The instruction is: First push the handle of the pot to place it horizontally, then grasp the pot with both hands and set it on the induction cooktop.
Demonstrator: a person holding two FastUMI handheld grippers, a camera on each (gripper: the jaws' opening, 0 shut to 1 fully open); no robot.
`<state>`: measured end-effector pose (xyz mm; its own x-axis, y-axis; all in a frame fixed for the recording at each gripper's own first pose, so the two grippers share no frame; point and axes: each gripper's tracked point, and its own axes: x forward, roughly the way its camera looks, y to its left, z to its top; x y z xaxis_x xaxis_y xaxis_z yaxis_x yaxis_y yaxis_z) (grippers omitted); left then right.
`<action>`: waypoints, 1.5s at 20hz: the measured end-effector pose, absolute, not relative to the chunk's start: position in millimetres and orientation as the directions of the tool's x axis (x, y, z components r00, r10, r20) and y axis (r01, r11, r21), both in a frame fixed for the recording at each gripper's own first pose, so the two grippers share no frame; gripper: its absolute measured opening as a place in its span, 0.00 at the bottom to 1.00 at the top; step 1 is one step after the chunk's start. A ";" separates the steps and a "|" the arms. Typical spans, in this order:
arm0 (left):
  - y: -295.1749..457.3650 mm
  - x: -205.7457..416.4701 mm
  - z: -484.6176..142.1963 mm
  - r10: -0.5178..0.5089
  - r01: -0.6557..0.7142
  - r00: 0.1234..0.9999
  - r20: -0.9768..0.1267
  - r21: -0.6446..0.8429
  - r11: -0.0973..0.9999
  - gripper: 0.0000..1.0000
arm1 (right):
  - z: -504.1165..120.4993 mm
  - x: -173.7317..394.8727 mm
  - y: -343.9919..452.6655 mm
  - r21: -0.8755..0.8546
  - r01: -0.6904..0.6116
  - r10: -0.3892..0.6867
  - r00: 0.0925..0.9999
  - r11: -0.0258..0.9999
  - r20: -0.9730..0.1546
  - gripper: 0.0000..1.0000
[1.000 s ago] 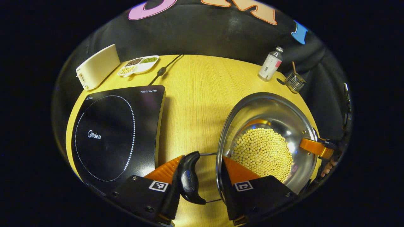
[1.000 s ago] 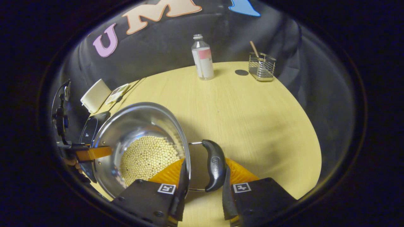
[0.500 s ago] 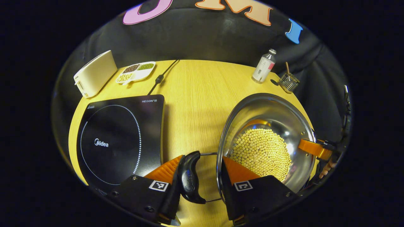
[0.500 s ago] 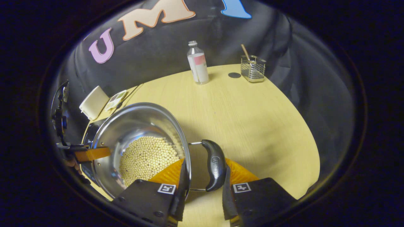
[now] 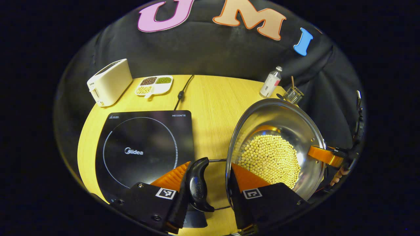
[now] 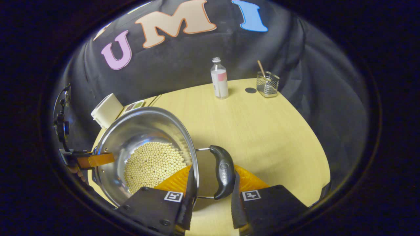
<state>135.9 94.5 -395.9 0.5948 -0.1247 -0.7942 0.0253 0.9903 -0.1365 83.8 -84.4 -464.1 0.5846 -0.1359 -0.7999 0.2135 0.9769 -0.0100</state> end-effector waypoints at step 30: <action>348.7 141.1 -400.7 -0.078 0.013 0.559 -0.825 -0.086 0.996 0.59 | -528.3 134.3 175.7 0.050 0.238 -0.078 0.499 0.970 -0.863 0.49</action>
